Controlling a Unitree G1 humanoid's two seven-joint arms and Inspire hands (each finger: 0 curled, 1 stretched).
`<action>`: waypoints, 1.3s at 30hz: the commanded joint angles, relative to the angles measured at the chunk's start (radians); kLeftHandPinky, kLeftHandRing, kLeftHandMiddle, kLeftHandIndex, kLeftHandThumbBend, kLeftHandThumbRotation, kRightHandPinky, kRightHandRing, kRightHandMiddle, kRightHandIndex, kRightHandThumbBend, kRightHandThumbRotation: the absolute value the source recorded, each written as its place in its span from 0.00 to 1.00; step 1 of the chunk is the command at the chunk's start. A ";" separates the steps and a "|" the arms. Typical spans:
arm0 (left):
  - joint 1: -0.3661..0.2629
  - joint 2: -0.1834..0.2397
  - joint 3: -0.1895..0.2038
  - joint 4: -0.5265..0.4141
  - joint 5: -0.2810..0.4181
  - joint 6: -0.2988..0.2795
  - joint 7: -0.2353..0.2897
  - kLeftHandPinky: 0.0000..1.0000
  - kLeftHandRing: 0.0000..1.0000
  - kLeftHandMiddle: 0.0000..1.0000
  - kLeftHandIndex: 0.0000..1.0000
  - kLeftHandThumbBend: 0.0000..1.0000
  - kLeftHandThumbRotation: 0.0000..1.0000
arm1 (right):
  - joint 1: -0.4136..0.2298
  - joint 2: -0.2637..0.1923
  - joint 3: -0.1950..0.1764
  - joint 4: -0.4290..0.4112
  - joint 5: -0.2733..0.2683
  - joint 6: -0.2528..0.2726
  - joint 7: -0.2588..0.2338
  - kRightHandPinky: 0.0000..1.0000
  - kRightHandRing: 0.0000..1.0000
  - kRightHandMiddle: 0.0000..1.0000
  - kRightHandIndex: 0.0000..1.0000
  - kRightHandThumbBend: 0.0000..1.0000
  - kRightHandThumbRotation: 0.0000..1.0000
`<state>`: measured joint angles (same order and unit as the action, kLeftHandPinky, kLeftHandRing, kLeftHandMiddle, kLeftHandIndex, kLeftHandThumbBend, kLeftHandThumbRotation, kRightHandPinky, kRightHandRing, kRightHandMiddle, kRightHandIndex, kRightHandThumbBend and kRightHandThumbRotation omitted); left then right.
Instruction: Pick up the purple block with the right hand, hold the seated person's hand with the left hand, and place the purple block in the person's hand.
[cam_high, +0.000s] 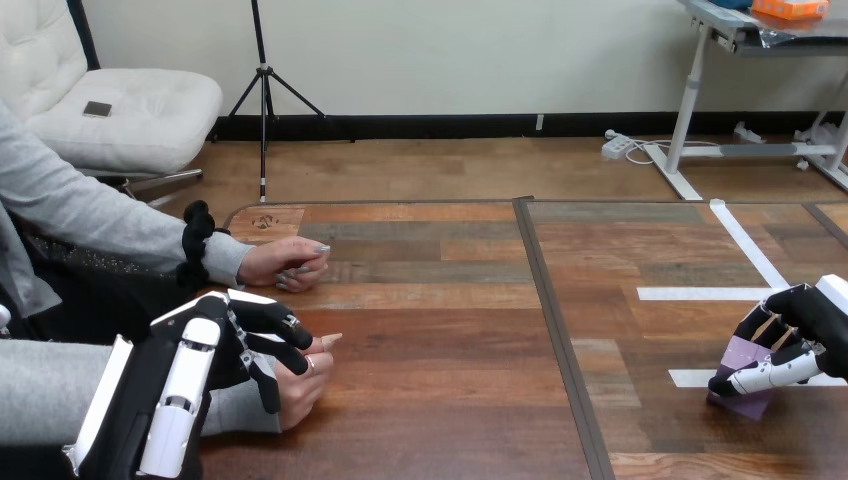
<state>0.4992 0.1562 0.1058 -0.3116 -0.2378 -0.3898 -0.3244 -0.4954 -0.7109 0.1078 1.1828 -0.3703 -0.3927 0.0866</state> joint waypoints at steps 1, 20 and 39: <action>-0.051 0.010 0.006 -0.019 0.001 -0.025 -0.004 0.22 0.46 0.53 0.49 0.10 1.00 | -0.025 -0.008 0.008 -0.028 -0.004 -0.019 -0.021 0.32 0.38 0.43 0.45 0.88 0.00; -0.051 0.003 0.005 -0.014 0.005 -0.027 0.003 0.22 0.47 0.54 0.49 0.12 1.00 | -0.015 -0.008 -0.019 -0.039 0.027 -0.091 -0.028 0.30 0.36 0.40 0.43 0.90 0.00; -0.080 -0.011 0.012 0.040 0.070 -0.121 0.062 0.23 0.44 0.49 0.45 0.00 0.99 | -0.009 0.018 -0.082 -0.051 0.153 -0.120 0.023 0.31 0.36 0.40 0.41 0.90 0.00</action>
<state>0.4890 0.1555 0.1060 -0.2844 -0.1794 -0.4769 -0.2769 -0.4707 -0.7067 0.0693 1.1823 -0.2654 -0.4761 0.1039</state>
